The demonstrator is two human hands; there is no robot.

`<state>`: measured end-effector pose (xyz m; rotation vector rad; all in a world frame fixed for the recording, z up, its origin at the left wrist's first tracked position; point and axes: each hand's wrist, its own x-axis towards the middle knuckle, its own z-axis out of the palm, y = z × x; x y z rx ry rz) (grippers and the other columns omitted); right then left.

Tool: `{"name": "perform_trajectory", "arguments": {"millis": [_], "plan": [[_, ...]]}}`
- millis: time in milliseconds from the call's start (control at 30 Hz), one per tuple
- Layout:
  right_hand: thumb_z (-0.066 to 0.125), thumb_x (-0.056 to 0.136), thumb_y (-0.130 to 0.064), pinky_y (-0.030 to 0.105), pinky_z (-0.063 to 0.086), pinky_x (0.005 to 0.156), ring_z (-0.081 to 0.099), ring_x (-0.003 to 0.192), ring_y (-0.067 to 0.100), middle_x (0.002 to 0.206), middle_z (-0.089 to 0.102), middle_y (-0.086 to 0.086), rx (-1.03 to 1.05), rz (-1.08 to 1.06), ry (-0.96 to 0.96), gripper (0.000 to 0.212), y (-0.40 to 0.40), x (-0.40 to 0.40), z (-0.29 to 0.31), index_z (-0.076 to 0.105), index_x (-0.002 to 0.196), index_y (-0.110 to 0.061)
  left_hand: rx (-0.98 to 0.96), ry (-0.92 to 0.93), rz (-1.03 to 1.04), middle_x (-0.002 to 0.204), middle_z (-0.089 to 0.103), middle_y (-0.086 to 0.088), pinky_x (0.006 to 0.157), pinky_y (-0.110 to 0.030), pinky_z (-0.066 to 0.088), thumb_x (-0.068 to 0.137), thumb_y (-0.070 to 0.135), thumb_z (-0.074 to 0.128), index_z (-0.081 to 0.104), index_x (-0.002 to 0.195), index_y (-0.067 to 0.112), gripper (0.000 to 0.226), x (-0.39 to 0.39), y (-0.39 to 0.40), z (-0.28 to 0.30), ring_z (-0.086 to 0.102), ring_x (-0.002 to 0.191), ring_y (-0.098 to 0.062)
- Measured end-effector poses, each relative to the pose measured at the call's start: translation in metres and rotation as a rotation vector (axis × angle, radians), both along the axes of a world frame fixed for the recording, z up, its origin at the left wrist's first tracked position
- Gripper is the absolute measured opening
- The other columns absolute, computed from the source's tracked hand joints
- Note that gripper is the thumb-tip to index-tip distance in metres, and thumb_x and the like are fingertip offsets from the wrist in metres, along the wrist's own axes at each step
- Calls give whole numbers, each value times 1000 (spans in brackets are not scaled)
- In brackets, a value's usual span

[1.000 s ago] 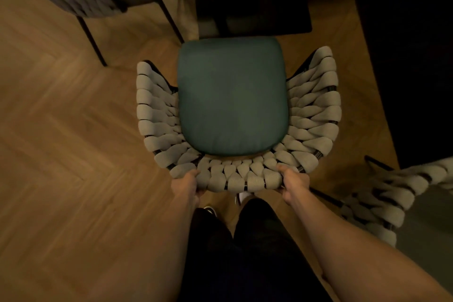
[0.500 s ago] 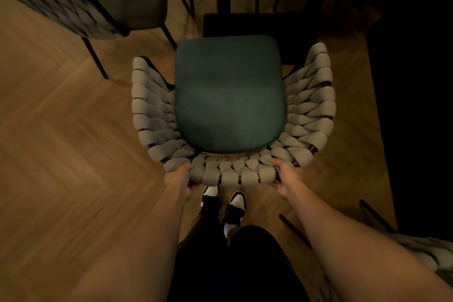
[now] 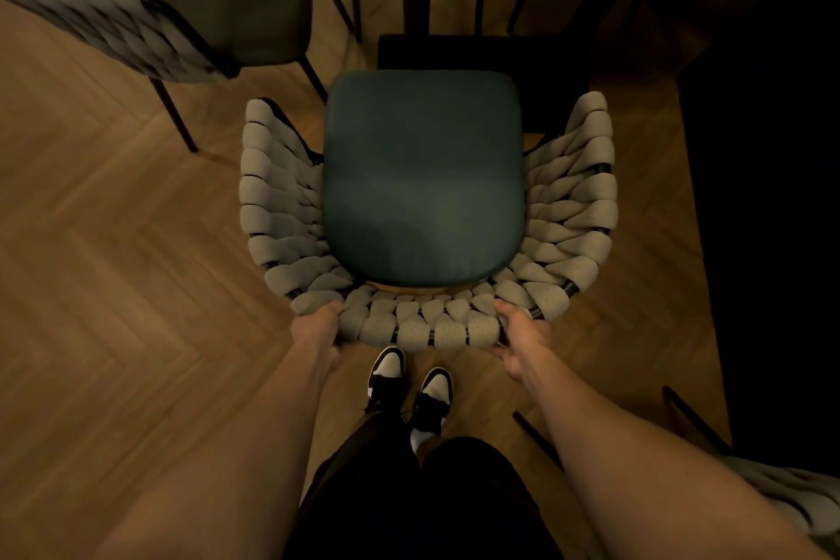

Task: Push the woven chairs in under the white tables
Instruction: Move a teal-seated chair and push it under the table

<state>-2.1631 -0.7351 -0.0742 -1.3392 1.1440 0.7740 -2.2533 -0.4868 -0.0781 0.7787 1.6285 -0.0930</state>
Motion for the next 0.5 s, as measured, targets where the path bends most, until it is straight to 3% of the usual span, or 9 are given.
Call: {"name": "perform_trajectory", "arguments": {"millis": [100,200,300,400,500], "plan": [[69,94,-17,57,54,94,67,104,29,112,71,12,14,10,-17,32,0,0,-1,61,124,-10,10,-6,8,121,60,-13,64,-40,57,88,10,72,51,131,11,48,1,-1,1,63,97,-28],[70,93,-22,58,54,94,67,108,30,119,70,13,22,26,-28,39,-2,0,1,60,129,-11,-5,-38,-26,119,61,-12,67,-42,58,88,15,74,52,130,13,47,-3,-2,6,64,98,-28],[67,96,-27,54,56,91,66,105,30,110,68,10,57,60,-17,34,-7,0,7,59,125,-13,-26,-120,-102,118,65,-9,73,-43,59,92,25,71,55,126,14,39,-9,-4,15,65,98,-26],[68,95,-27,48,59,83,65,92,25,100,65,5,37,124,-45,29,-12,-8,16,56,119,-15,-30,-104,-293,104,60,-2,83,-48,59,96,34,66,50,117,15,33,-18,-9,29,65,95,-27],[70,94,-31,39,62,68,70,90,21,108,70,6,-36,270,-85,37,-16,-24,22,58,125,-14,-62,-36,-589,103,63,-2,88,-50,59,96,42,62,51,119,15,38,-29,-14,38,69,93,-30]]}}
